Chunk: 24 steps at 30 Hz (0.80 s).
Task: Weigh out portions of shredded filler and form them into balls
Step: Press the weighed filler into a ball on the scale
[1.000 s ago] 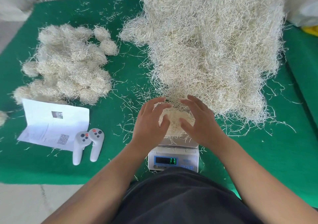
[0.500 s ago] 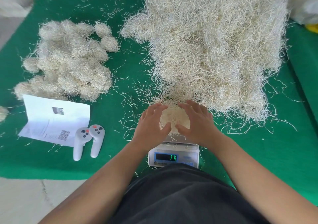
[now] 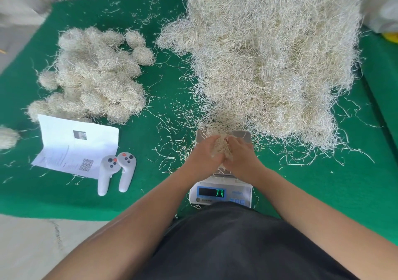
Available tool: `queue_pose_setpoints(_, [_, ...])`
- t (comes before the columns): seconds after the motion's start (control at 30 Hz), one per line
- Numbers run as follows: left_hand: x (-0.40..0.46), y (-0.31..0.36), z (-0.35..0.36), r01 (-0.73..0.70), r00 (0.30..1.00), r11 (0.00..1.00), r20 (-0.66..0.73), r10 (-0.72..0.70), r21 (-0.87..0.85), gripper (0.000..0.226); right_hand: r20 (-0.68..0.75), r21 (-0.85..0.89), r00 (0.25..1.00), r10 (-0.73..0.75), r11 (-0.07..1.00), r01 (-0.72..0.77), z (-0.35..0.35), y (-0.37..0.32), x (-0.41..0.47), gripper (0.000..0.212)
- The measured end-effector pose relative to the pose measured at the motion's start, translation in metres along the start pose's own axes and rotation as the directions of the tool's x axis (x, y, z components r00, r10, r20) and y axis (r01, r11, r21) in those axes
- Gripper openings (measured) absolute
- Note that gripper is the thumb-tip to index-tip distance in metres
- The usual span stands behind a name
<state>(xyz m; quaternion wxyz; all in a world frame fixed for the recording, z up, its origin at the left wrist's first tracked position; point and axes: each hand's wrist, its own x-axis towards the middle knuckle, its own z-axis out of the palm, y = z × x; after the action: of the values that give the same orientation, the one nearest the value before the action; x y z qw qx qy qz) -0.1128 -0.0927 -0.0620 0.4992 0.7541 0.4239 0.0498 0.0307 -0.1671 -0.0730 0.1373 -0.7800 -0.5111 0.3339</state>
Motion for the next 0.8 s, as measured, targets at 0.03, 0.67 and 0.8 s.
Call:
queue_pose_setpoints(0.03, [0.001, 0.005, 0.002, 0.03, 0.999, 0.995, 0.013, -0.029, -0.097, 0.061, -0.013, 0.071, 1.0, 0.02, 0.997, -0.019, 0.0, -0.001, 0.002, 0.05])
queue_pose_setpoints(0.67, [0.021, 0.002, -0.019, 0.213, 0.897, 0.976, -0.405, -0.177, 0.046, 0.031, -0.322, 0.135, 0.942, 0.095, 0.989, -0.054, -0.067, 0.024, 0.021, 0.042])
queue_pose_setpoints(0.8, [0.027, 0.009, -0.021, 0.14, 0.904, 0.99, -0.408, -0.126, 0.004, 0.029, -0.399, 0.028, 0.902, 0.167, 0.985, -0.17, -0.089, 0.052, 0.047, 0.051])
